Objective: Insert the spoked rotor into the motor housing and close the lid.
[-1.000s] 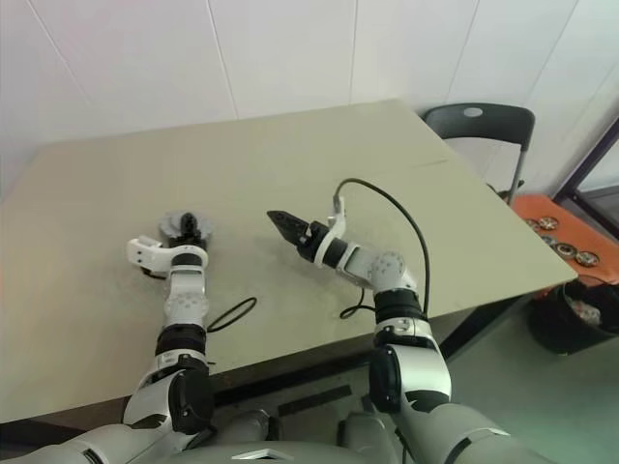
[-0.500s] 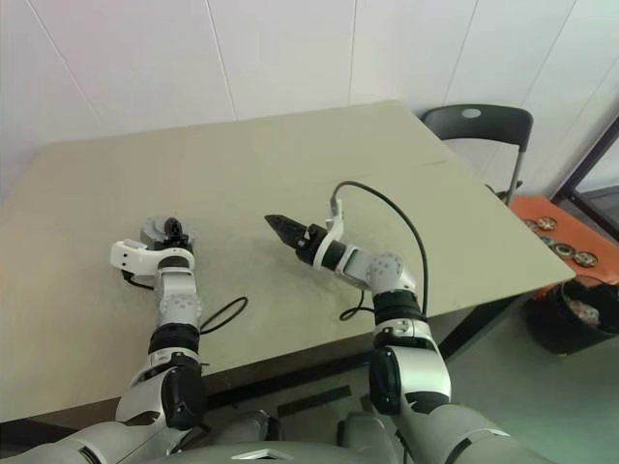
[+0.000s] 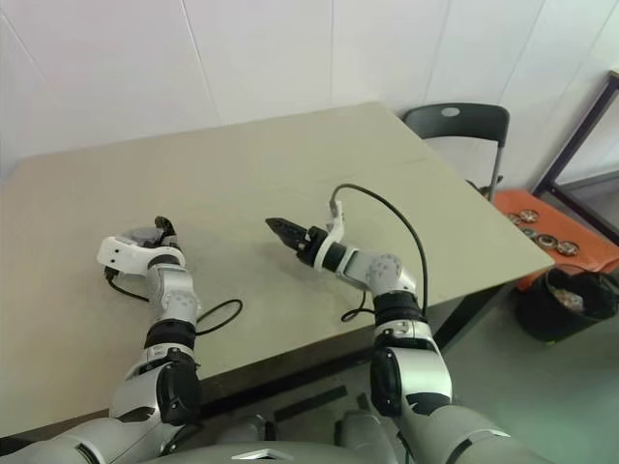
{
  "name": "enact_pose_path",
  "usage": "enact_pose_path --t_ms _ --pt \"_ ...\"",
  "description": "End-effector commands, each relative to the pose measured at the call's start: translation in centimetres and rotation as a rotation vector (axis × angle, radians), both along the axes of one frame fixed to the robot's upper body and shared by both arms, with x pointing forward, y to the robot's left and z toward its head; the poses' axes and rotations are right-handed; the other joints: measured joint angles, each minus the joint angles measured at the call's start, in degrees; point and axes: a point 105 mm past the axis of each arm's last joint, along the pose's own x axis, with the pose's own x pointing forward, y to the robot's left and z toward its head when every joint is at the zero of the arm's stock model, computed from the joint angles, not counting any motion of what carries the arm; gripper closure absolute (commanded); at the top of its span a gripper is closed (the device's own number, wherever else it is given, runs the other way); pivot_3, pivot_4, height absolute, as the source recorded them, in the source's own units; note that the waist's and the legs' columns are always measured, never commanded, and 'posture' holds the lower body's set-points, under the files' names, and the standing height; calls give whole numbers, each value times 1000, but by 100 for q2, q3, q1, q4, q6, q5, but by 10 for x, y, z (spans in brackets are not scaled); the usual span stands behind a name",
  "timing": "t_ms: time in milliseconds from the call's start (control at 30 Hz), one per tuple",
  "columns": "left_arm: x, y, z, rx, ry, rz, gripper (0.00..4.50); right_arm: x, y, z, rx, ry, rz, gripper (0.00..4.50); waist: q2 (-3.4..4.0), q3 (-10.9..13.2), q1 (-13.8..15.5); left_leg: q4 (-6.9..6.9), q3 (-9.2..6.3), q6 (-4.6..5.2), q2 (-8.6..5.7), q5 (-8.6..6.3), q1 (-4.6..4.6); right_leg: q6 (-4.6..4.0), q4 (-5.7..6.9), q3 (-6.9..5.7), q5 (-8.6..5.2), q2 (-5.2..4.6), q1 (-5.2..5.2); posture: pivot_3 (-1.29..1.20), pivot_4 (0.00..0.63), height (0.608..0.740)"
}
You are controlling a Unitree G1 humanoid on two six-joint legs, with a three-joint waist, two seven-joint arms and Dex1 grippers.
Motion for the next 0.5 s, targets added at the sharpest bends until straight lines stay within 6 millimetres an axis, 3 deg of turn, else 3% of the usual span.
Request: enact_pose_path --t_ms 33,500 --pt "-26 32 -17 45 123 146 17 1 3 9 22 -38 6 1008 0 0 -54 -2 1 0 2 0 0 0 0 2 0 1 -2 0 0 740" --pt "-38 38 -28 124 331 244 17 0 4 6 7 -39 11 1008 0 -1 -59 -5 6 -4 8 -3 -1 -1 -1 15 2 5 -12 0 0 740"
